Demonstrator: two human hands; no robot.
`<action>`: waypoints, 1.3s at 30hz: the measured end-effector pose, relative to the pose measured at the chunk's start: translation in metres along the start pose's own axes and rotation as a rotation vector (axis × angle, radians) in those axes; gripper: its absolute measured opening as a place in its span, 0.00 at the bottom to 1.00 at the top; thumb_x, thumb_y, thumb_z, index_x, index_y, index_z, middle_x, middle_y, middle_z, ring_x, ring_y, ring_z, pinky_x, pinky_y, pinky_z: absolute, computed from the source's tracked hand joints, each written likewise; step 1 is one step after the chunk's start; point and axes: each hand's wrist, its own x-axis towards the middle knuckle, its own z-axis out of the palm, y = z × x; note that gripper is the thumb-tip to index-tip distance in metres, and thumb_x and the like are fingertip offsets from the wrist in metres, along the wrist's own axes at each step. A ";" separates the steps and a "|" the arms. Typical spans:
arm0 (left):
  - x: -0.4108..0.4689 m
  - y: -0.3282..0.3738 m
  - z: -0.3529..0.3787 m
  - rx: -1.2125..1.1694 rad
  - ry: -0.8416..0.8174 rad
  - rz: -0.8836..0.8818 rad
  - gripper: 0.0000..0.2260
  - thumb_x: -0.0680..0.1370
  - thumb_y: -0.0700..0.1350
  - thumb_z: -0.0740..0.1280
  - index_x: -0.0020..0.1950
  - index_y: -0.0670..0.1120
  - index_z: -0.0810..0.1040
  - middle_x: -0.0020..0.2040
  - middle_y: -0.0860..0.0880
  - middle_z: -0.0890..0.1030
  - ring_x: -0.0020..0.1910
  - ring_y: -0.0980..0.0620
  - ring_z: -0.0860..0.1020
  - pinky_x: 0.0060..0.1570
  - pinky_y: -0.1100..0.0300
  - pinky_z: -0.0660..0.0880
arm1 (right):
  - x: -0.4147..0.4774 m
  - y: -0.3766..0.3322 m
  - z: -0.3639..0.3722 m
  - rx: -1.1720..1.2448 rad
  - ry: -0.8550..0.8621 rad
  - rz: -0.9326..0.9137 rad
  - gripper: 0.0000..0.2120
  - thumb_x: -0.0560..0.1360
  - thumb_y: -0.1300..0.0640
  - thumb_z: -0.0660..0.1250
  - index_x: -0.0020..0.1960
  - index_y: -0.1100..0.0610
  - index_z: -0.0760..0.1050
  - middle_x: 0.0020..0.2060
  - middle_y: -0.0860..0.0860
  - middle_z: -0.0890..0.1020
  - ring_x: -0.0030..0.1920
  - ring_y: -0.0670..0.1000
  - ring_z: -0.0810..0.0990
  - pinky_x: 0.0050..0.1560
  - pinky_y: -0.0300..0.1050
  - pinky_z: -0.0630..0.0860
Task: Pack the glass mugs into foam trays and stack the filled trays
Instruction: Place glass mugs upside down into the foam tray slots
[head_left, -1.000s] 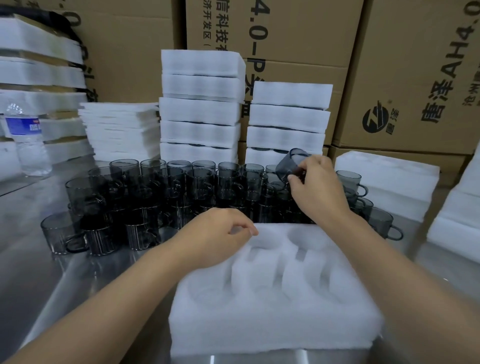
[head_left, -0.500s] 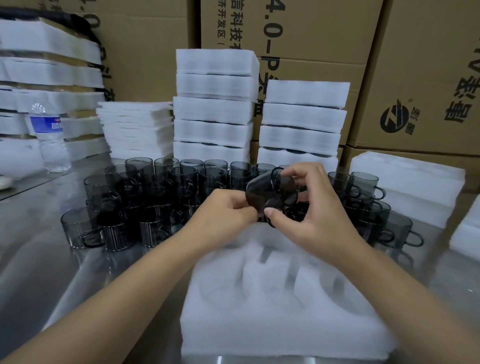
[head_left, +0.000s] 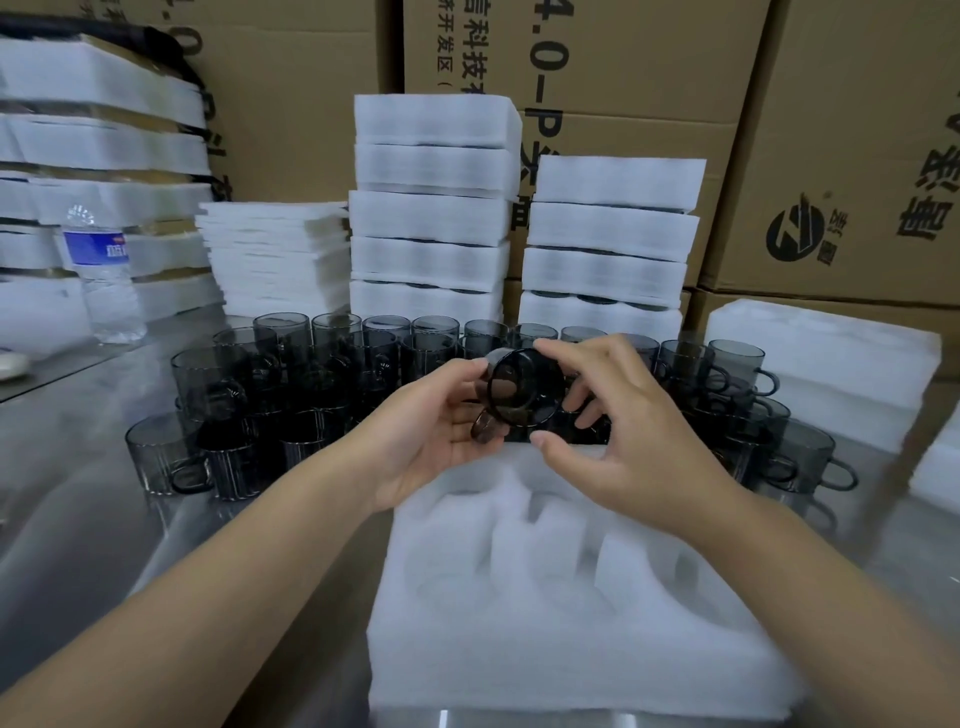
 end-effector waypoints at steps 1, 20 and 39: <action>0.000 -0.001 0.000 0.025 -0.009 -0.011 0.22 0.67 0.54 0.68 0.52 0.39 0.81 0.38 0.45 0.82 0.32 0.53 0.80 0.33 0.62 0.78 | 0.000 0.000 0.000 0.000 0.015 -0.002 0.29 0.72 0.57 0.72 0.70 0.50 0.67 0.52 0.41 0.67 0.49 0.39 0.71 0.49 0.26 0.67; 0.005 -0.006 -0.003 0.161 -0.150 0.022 0.28 0.64 0.64 0.66 0.54 0.47 0.79 0.46 0.41 0.84 0.37 0.51 0.80 0.39 0.61 0.78 | -0.001 0.002 0.000 -0.079 0.021 -0.037 0.28 0.72 0.47 0.72 0.69 0.46 0.67 0.53 0.40 0.68 0.49 0.39 0.71 0.48 0.31 0.69; -0.001 -0.005 0.000 0.146 -0.110 0.047 0.30 0.61 0.63 0.69 0.57 0.48 0.77 0.45 0.41 0.84 0.36 0.50 0.81 0.39 0.59 0.79 | -0.001 0.005 0.001 -0.115 -0.023 -0.017 0.28 0.72 0.44 0.68 0.69 0.42 0.64 0.54 0.38 0.66 0.49 0.40 0.71 0.46 0.31 0.70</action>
